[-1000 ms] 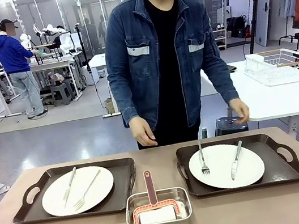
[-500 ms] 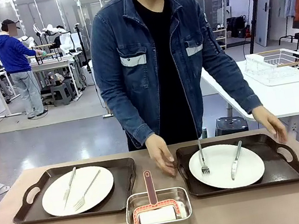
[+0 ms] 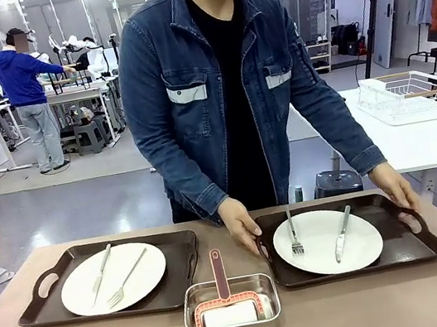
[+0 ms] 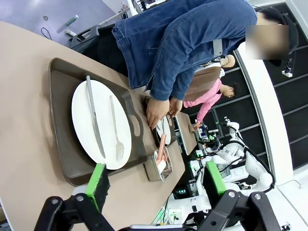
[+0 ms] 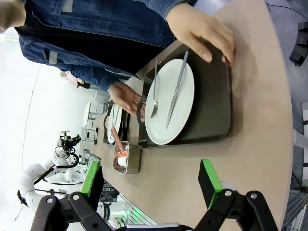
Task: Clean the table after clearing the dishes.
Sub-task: When the left (or right) Handle tray is removed, use the left hand (or right hand) to clean the left (or right) side of the table with the Lint Roller.
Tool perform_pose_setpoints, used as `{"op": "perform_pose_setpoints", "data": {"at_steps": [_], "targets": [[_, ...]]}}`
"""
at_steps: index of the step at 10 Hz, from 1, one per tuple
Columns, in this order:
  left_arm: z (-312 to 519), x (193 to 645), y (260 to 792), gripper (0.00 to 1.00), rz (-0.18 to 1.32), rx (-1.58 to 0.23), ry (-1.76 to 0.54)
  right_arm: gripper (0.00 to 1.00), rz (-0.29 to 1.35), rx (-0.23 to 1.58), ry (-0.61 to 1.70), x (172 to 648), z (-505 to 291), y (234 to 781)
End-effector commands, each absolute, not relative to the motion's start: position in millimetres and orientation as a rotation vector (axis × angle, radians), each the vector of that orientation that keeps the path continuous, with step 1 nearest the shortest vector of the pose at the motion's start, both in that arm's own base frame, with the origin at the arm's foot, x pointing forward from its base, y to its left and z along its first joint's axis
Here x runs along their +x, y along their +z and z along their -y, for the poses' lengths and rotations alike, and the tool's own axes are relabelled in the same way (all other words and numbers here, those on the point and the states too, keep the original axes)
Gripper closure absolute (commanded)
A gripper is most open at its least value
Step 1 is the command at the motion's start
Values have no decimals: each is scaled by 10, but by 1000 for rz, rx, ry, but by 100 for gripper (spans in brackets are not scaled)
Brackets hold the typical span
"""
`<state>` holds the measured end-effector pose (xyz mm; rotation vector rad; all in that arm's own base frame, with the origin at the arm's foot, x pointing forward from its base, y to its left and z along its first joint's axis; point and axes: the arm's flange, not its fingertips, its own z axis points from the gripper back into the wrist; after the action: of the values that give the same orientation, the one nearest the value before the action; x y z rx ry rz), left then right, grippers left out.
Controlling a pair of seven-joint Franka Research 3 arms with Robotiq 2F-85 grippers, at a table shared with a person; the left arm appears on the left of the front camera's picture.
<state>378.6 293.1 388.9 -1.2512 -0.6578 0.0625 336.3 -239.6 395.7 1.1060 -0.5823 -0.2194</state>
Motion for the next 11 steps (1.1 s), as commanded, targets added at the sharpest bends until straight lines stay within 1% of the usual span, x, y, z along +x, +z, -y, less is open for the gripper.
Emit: {"op": "perform_pose_setpoints", "data": {"at_steps": [1, 6, 9, 10, 11], "targets": [[-2950, 3746, 3892, 0, 657, -1250, 52, 0, 588, 1108, -201, 3319, 2398, 3981], [-2950, 3746, 3892, 0, 657, -1250, 52, 0, 582, 1106, -219, 3363, 2396, 3957], [-2950, 3746, 3892, 0, 657, -1250, 52, 0, 519, 1021, -47, 4028, 2065, 4426], [-2950, 3746, 3892, 0, 657, -1250, 52, 0, 476, 978, 43, 4271, 1864, 4600], [-2950, 3746, 3892, 0, 657, -1250, 52, 0, 398, 948, 120, 4537, 1568, 4736]]}}
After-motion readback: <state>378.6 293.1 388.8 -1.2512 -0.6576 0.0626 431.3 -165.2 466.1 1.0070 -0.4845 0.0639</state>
